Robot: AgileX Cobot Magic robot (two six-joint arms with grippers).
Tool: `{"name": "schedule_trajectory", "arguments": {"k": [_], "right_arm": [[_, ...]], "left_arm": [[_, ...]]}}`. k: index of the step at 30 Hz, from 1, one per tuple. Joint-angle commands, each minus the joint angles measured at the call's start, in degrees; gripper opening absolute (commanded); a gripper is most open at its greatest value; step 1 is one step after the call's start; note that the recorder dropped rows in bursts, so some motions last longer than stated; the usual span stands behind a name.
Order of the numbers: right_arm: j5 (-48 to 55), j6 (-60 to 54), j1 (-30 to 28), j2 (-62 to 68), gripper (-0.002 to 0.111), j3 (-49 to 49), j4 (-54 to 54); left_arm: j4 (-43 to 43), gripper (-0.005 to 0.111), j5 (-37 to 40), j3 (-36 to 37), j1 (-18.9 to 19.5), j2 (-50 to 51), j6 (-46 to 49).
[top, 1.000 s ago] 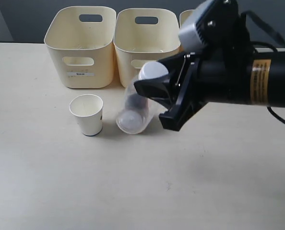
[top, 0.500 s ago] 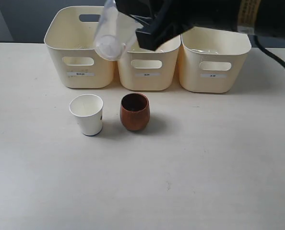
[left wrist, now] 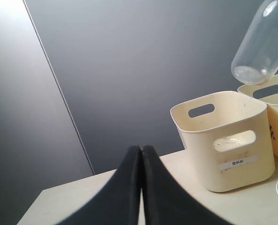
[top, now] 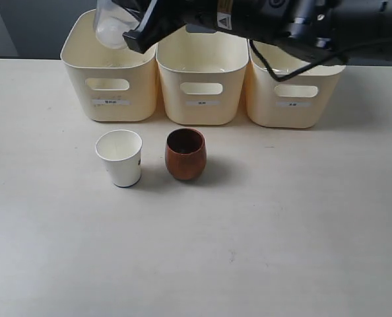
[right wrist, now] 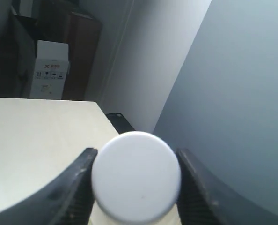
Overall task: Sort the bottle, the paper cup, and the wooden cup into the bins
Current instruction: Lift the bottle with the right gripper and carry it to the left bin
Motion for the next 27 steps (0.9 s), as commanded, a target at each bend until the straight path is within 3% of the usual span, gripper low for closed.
{"name": "schedule_trajectory", "arguments": {"k": [1, 7, 14, 27], "right_arm": [[-1.01, -8.81, -0.18, 6.34, -0.001, -4.93, 7.7], [-0.02, -11.34, -0.18, 13.38, -0.001, -12.0, 10.65], [9.92, -11.34, -0.18, 19.59, -0.001, -20.69, 10.93], [13.61, -10.12, -0.18, 24.15, -0.001, -23.49, 11.42]], "left_arm": [[0.02, 0.0, -0.35, 0.1, -0.08, -0.13, -0.13], [0.02, 0.0, -0.35, 0.1, -0.08, -0.13, -0.13], [0.02, 0.0, -0.35, 0.1, -0.08, -0.13, -0.13], [0.02, 0.0, -0.35, 0.1, -0.08, -0.13, -0.13]]}}
